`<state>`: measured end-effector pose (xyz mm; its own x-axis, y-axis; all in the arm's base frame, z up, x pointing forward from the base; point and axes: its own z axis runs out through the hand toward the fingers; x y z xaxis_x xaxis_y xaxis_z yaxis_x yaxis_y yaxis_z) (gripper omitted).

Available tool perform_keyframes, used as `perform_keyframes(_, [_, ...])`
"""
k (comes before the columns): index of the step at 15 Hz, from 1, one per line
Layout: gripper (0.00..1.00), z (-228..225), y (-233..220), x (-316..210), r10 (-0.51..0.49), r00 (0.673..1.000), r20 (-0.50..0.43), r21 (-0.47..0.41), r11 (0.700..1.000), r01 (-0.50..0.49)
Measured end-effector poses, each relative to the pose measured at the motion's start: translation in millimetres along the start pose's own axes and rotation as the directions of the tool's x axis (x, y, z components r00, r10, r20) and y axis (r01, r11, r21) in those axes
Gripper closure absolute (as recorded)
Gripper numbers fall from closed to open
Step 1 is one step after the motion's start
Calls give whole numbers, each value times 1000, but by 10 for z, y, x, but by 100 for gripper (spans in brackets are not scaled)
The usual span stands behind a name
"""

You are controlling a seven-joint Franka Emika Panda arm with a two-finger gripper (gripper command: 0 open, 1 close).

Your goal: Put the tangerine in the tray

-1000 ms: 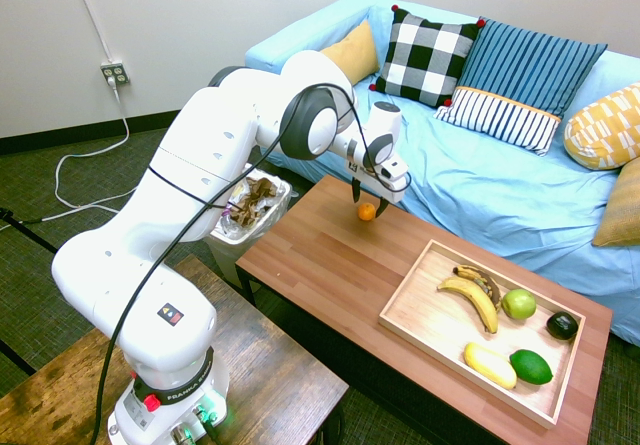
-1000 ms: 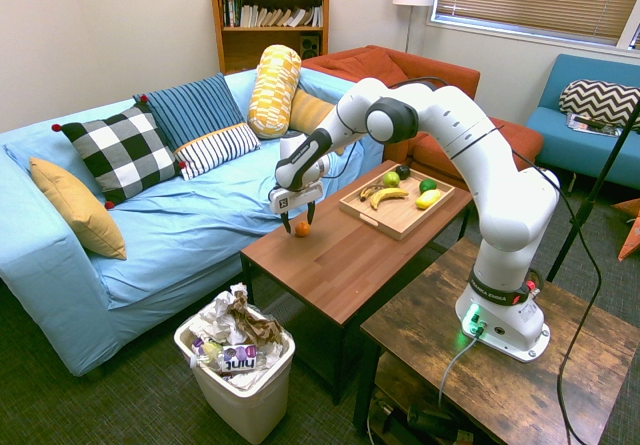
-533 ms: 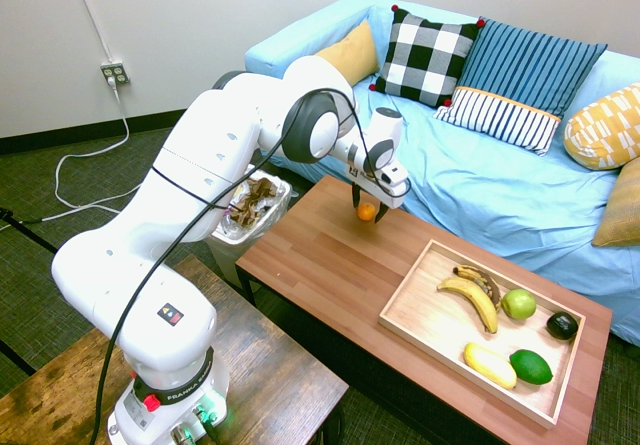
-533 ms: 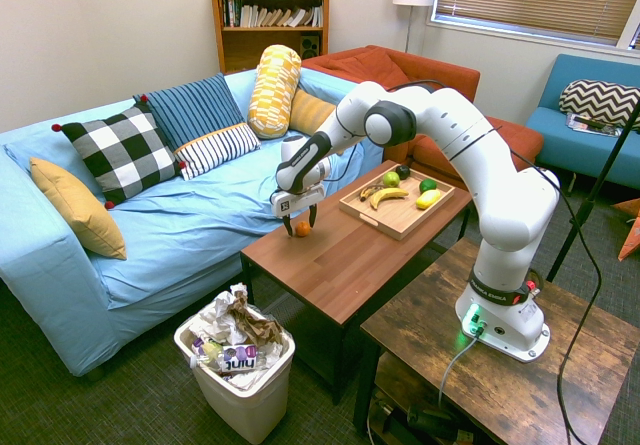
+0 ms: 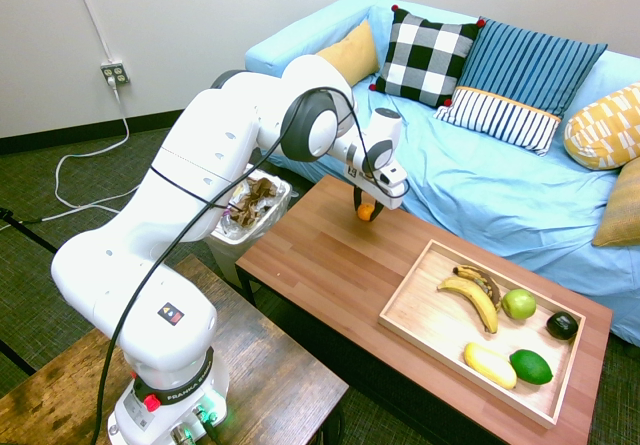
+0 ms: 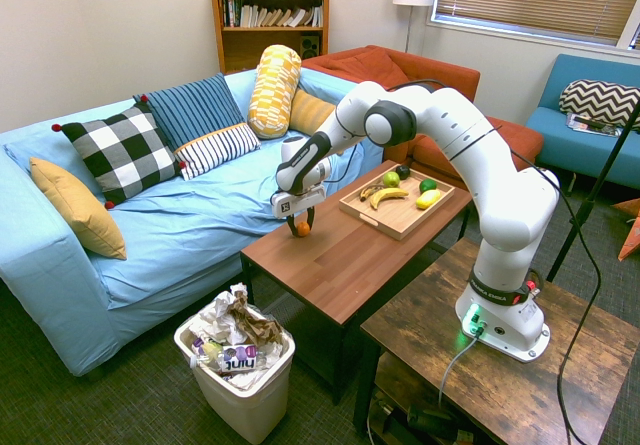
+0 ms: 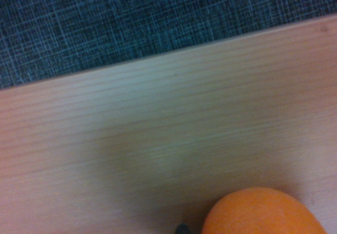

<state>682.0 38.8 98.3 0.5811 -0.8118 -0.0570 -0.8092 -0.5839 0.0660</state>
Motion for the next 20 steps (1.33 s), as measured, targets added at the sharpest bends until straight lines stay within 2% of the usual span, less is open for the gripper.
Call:
perform_keyframes(5, [100,-174,33,45,6,1000,-16,12,1000,-6])
perform_keyframes(8, [100,-666,285,203,39,998,-44,47,998,-37])
perform_keyframes(11, [100,-1266,912,537,127,989,-74,82,989,-121])
perform_keyframes(14, [100,-1578,1717,866,233,969,-88,111,969,-223])
perform_keyframes(17, [100,-1571,2523,1280,339,939,-61,126,936,-330])
perform_keyframes(20, [100,-1305,3036,1570,403,915,-10,118,909,-400])
